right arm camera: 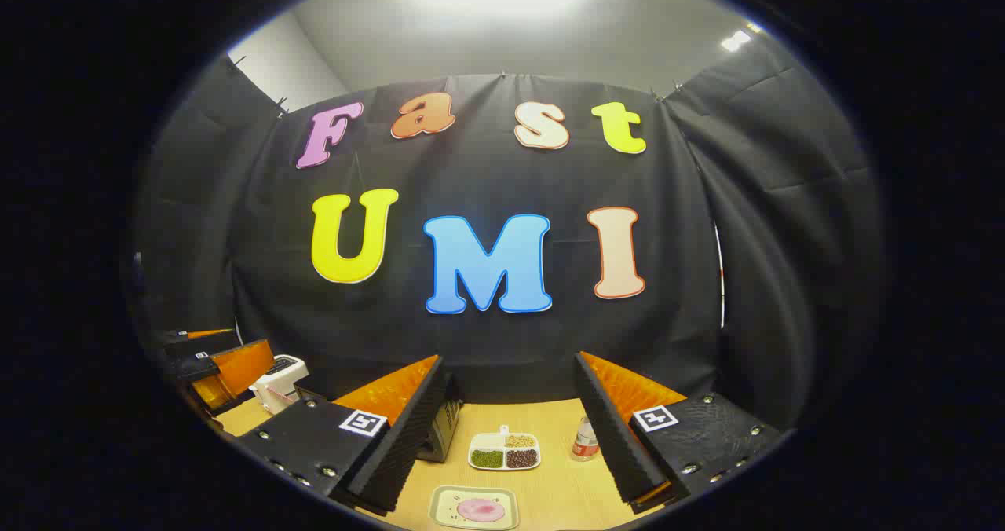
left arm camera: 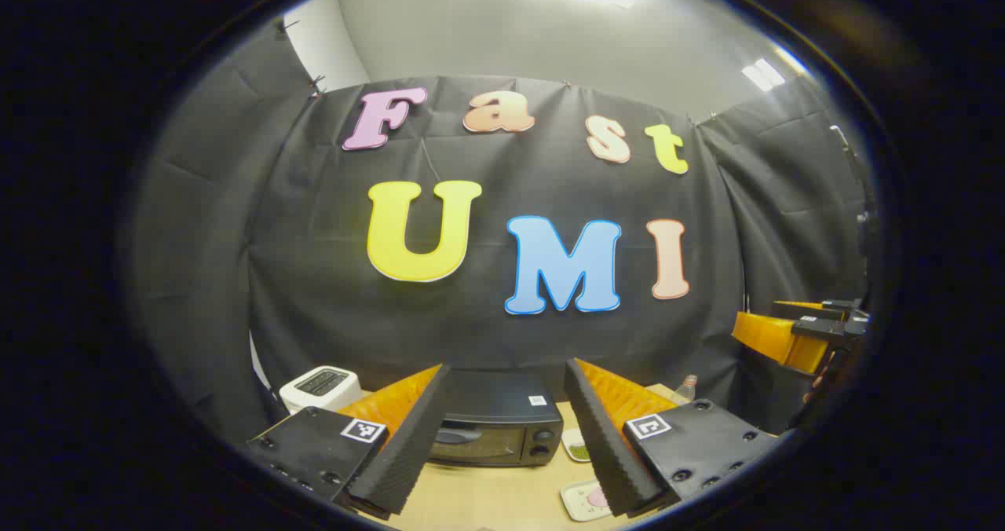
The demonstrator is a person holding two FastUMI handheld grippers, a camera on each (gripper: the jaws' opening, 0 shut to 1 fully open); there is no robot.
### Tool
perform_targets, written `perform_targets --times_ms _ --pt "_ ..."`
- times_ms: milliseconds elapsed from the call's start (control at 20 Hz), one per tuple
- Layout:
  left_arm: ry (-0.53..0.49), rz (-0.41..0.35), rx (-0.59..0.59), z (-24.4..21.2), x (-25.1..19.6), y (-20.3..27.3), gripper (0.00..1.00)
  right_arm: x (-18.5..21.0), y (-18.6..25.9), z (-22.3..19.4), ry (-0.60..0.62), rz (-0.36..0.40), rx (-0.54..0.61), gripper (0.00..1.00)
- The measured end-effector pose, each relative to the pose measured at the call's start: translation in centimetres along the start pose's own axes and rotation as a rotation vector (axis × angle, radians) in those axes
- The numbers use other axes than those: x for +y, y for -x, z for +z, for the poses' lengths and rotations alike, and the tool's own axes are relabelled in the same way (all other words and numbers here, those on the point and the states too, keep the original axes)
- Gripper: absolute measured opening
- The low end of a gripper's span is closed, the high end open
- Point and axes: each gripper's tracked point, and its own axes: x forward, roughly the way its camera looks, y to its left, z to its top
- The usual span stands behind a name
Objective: Open the electric oven with the left hand, put the food in, and close the electric oven.
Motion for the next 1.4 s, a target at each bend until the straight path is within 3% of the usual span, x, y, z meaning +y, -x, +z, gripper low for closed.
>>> perform_targets --times_ms 950,1150,1400 --pt "-0.013 -0.045 0.076 -3.6 0.9 -4.0 0.98 -0.4 -1.5 -3.0 -0.023 -0.005 0.070 0.98" --pt "-0.033 -0.041 0.149 -6.5 2.7 -6.7 0.98 -0.4 -1.9 -5.1 -0.028 -0.001 0.122 0.98" --pt "-0.011 -0.040 0.318 -13.7 5.1 -11.4 0.99 -0.7 -2.7 -7.7 -0.041 -0.008 0.197 0.98"
